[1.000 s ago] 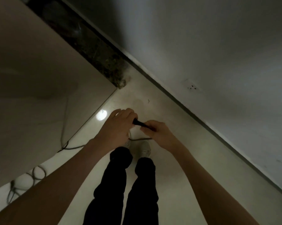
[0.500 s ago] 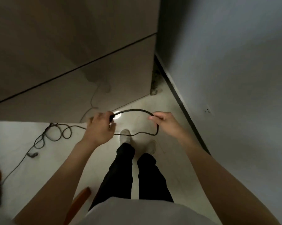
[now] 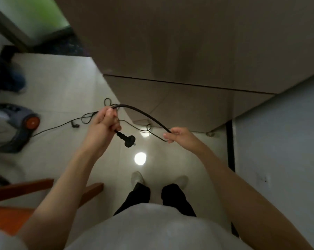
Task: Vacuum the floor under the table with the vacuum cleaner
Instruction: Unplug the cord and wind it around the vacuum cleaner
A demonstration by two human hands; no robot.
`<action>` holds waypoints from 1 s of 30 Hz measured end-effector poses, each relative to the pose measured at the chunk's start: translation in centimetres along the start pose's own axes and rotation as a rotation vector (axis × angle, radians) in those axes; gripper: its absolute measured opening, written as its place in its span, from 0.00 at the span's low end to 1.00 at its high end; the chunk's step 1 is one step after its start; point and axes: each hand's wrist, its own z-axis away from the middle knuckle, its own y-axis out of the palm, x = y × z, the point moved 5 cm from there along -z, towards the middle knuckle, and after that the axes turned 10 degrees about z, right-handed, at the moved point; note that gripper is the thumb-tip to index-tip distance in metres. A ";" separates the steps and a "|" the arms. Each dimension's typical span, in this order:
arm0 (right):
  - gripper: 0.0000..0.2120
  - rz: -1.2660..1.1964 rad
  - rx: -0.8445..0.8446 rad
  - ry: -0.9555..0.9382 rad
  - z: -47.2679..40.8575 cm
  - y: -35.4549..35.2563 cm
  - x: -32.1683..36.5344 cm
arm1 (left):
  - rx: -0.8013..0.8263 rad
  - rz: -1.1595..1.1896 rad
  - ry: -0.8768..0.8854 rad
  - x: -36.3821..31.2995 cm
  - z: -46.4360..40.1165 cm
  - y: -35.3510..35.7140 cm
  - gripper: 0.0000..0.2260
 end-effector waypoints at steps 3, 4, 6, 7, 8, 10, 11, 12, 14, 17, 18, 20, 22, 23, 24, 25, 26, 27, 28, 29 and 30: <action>0.19 0.169 -0.029 -0.080 -1.8 5.0 6.1 | -0.198 0.441 -0.004 -2.9 1.1 -7.3 0.14; 0.21 0.212 -0.030 -0.125 -2.1 6.7 8.6 | -0.263 0.587 0.008 -3.5 1.4 -9.2 0.15; 0.21 0.157 0.023 -0.186 -2.3 10.4 13.2 | -0.386 0.807 0.056 -4.6 2.1 -12.5 0.15; 0.21 0.063 0.085 -0.193 -2.3 12.4 15.1 | -0.440 0.865 0.082 -5.0 2.5 -14.0 0.14; 0.23 -0.035 0.162 -0.194 -2.3 14.1 16.8 | -0.487 0.903 0.098 -5.4 2.8 -15.3 0.14; 0.29 -0.102 0.316 -0.205 -2.6 16.9 19.5 | -0.551 0.979 0.110 -6.1 3.5 -17.6 0.14; 0.28 -0.052 0.362 -0.224 -2.8 17.9 20.6 | -0.583 0.996 0.111 -6.4 3.8 -18.6 0.14; 0.25 0.016 0.385 -0.243 -2.9 18.6 21.5 | -0.608 1.002 0.113 -6.6 4.1 -19.3 0.15; 0.18 0.116 0.418 -0.268 -3.3 20.0 23.3 | -0.642 1.033 0.117 -7.2 4.8 -20.6 0.15; 0.08 0.087 0.513 -0.260 -4.0 21.3 25.8 | -0.685 0.878 0.054 -8.1 5.6 -22.1 0.10; 0.08 0.083 0.538 -0.244 -4.2 21.5 26.8 | -0.713 0.655 0.034 -8.7 5.9 -23.0 0.11; 0.10 0.107 0.557 -0.224 -4.6 21.7 29.1 | -0.801 -0.123 0.049 -10.6 6.8 -24.6 0.24; 0.11 0.141 0.580 -0.230 -5.0 21.8 31.9 | -0.760 -0.980 0.310 -13.4 7.2 -24.8 0.30; 0.10 0.157 0.616 -0.244 -5.2 21.9 33.5 | -0.641 -1.266 0.429 -14.5 6.8 -24.4 0.29; 0.10 0.179 0.657 -0.266 -5.3 22.0 35.3 | -0.519 -1.432 0.462 -15.3 6.1 -24.3 0.23; 0.10 0.207 0.683 -0.290 -5.6 22.2 37.1 | -0.420 -1.465 0.421 -16.1 5.3 -24.5 0.15; 0.11 0.222 0.684 -0.309 -5.9 22.2 39.0 | -0.379 -1.424 0.327 -17.1 4.4 -24.9 0.08; 0.11 0.198 0.661 -0.313 -6.5 22.1 41.1 | -0.375 -1.369 0.227 -18.1 3.7 -25.4 0.06; 0.11 0.120 0.626 -0.296 -7.3 22.0 43.3 | -0.384 -1.340 0.161 -18.9 3.0 -25.8 0.08; 0.11 -0.010 0.603 -0.257 -8.1 21.8 45.5 | -0.416 -1.333 0.148 -19.6 2.4 -26.3 0.10; 0.11 -0.164 0.602 -0.190 -8.9 21.6 47.8 | -0.454 -1.329 0.147 -20.2 1.9 -27.0 0.10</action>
